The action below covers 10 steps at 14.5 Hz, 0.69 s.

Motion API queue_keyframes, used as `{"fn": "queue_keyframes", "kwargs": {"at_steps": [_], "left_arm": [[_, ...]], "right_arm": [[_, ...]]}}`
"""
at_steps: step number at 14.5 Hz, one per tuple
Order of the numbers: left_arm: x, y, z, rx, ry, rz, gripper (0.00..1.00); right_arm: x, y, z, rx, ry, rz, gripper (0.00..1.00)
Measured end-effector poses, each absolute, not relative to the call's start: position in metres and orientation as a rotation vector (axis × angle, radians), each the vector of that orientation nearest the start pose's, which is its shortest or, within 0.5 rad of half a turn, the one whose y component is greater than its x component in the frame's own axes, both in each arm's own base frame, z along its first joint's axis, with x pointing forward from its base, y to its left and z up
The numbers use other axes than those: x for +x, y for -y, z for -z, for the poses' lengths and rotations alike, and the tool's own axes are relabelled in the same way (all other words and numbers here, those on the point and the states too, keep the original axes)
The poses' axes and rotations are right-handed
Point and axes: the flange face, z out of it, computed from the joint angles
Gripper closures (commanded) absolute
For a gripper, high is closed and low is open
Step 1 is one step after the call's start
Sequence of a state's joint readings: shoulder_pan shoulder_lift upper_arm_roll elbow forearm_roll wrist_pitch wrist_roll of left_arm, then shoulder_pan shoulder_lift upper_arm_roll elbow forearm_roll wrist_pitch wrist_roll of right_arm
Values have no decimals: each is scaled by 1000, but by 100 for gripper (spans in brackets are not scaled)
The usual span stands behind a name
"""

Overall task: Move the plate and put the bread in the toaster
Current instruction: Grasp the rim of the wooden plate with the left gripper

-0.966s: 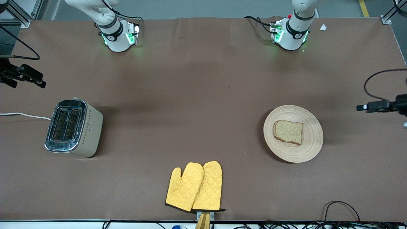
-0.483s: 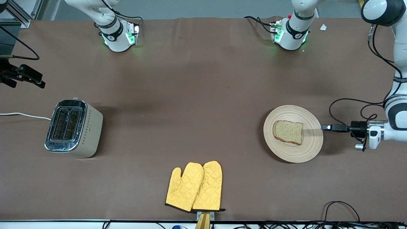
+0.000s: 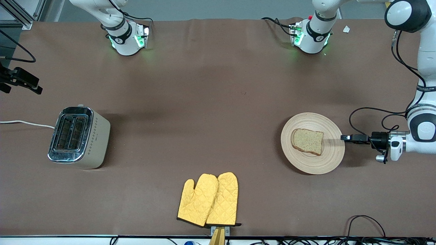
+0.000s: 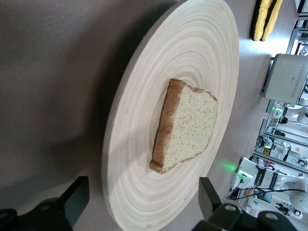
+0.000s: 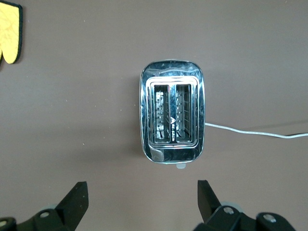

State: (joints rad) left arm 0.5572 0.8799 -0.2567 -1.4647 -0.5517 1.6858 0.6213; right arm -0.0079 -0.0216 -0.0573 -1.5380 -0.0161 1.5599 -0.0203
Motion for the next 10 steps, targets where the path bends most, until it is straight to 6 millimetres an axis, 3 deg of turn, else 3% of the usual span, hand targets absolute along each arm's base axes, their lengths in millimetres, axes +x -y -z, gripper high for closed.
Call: {"fn": "queue_keyframes", "kwargs": {"at_steps": [2, 3, 5, 7, 10], "left_arm": [[629, -170, -153, 2202, 43, 266, 0], [628, -171, -151, 2202, 40, 265, 7], [628, -169, -144, 2196, 34, 261, 41], [628, -166, -134, 2182, 54, 246, 65], [627, -164, -128, 2178, 63, 241, 89]], "right_arm": [[546, 37, -657, -3157, -70, 87, 0], [546, 36, -657, -3157, -68, 86, 0], [544, 34, -655, -3157, -62, 61, 0], [544, 31, -655, -3157, -54, 52, 0], [545, 24, -655, -3157, -33, 53, 0]]}}
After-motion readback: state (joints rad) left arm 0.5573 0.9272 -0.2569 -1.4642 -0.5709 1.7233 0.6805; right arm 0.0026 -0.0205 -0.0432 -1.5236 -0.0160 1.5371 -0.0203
